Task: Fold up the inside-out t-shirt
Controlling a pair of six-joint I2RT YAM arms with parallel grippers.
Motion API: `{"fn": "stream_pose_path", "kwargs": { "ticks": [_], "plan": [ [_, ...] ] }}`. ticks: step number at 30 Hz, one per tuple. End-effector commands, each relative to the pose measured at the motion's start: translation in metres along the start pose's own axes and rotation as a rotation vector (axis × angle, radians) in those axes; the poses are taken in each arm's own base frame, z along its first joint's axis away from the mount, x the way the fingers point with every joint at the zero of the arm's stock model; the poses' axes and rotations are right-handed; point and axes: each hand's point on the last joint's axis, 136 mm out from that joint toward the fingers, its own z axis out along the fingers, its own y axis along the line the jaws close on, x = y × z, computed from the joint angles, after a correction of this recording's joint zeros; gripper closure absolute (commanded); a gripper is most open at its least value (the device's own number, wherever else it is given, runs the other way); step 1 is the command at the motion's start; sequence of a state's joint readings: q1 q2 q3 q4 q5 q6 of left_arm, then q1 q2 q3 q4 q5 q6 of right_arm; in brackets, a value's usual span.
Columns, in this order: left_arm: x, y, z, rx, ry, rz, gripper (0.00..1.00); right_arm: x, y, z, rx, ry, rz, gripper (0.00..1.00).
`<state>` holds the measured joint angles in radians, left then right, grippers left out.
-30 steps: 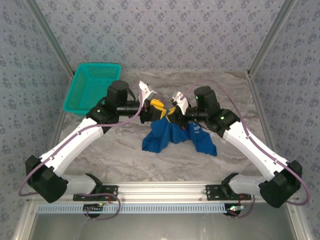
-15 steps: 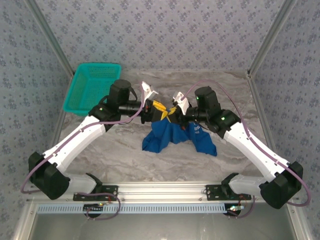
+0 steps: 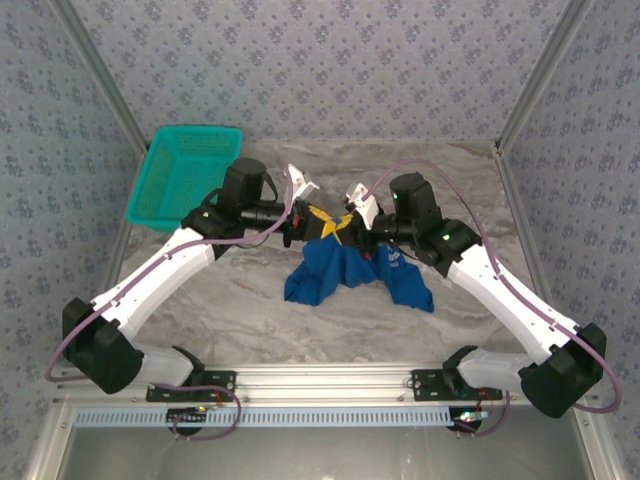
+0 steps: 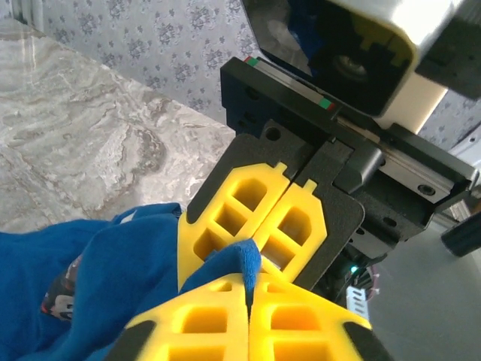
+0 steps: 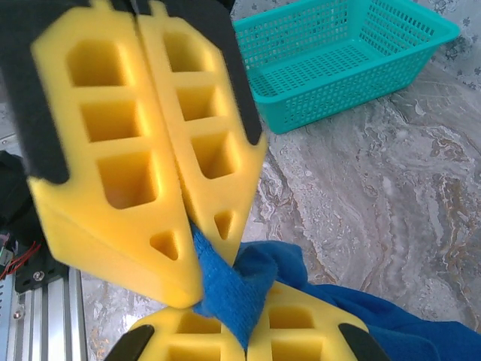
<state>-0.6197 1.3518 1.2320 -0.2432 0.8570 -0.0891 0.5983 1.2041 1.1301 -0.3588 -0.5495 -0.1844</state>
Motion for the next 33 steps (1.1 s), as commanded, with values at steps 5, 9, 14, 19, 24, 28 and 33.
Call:
{"fn": "stream_pose_path", "kwargs": {
  "ticks": [5,9,14,19,24,28,33],
  "plan": [
    [-0.033,0.017,-0.031,-0.168,-0.136,-0.014,1.0,0.021,-0.025,-0.02,0.202,0.092,0.128,0.57],
    [-0.032,0.036,-0.057,-0.313,-0.187,-0.083,1.0,0.087,-0.06,-0.058,0.542,0.263,0.434,0.27],
    [-0.024,0.045,-0.08,-0.39,-0.227,-0.12,1.0,0.161,-0.059,-0.047,0.697,0.369,0.549,0.22],
    [-0.023,0.041,-0.091,-0.416,-0.236,-0.097,1.0,0.191,-0.089,-0.019,0.775,0.412,0.545,0.27],
    [-0.027,0.055,-0.115,-0.533,-0.285,-0.132,1.0,0.189,-0.121,-0.047,0.85,0.457,0.557,0.86],
    [-0.03,0.058,-0.125,-0.57,-0.331,-0.145,1.0,0.154,-0.137,-0.083,0.881,0.34,0.577,1.0],
    [-0.027,0.06,-0.126,-0.58,-0.324,-0.159,1.0,0.132,-0.1,-0.061,0.639,0.295,0.558,0.86]
  ]
}}
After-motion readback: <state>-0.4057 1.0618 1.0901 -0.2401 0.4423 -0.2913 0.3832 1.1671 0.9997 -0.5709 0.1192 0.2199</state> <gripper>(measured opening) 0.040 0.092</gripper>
